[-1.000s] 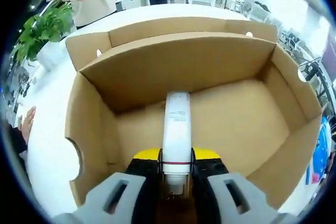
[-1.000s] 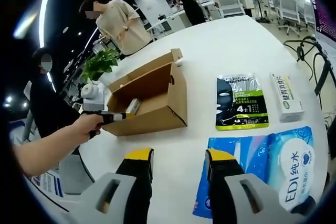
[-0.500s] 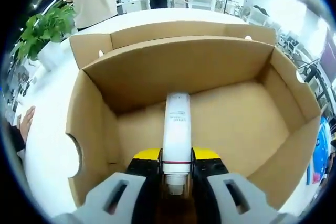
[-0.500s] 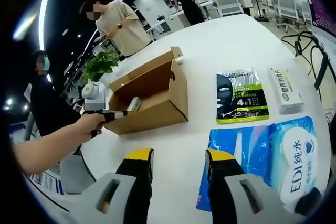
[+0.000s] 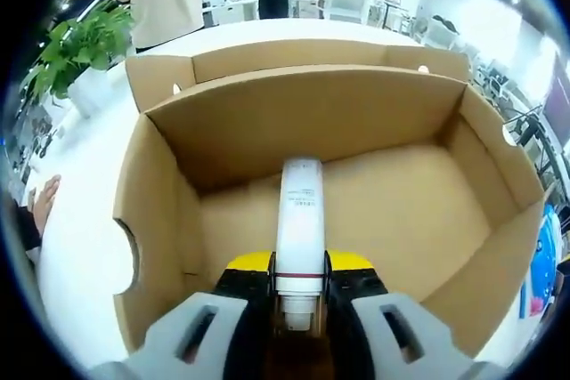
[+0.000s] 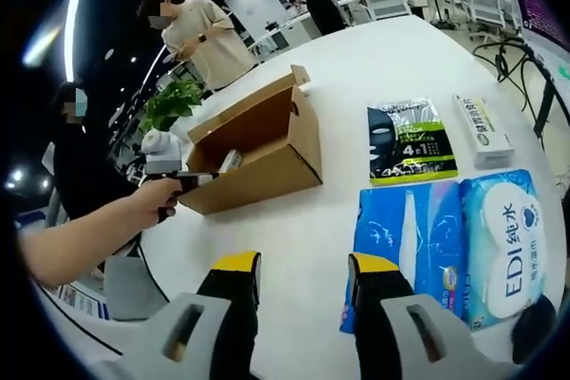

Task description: Operate the shoe box by opening the lid, removing the specified soft item, and placing it in the target area until the item is outside and the box remains undamaged.

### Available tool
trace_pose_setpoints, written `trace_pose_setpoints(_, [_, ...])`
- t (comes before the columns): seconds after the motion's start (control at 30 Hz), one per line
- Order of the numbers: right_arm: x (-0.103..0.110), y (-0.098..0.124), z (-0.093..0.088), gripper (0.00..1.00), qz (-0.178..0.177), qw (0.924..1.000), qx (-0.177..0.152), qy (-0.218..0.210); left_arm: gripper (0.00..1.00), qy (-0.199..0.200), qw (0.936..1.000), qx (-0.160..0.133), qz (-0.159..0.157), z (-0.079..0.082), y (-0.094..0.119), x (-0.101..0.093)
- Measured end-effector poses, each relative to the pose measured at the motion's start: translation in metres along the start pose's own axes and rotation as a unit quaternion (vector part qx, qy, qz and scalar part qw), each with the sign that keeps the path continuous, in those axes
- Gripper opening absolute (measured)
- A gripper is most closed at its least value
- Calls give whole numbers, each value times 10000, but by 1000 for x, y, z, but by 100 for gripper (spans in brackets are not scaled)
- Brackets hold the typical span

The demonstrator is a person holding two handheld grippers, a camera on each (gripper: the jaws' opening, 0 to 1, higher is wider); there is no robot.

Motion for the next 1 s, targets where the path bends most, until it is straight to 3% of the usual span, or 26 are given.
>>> trace_pose_setpoints(0.47, [-2, 8, -7, 36, -52, 10000, -33, -8, 20, -147, 9999, -11, 50, -1, 2, -3])
trace_pose_setpoints(1.0, [-1, 13, -9, 36, -27, 9997, -205, -125, 19, 106, 9998, -170, -63, 2, 2, -3])
Point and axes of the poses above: the point that each gripper's makers call its tool centre point, and the gripper's own axes: y roughly backward along the fingers, x roughly to its left, z roughly out of its top, the point moved 1 cm from there along y, roughly backward along the fingers, and after that the axes turned 2 degrees about -z, right-handed, at the moved point
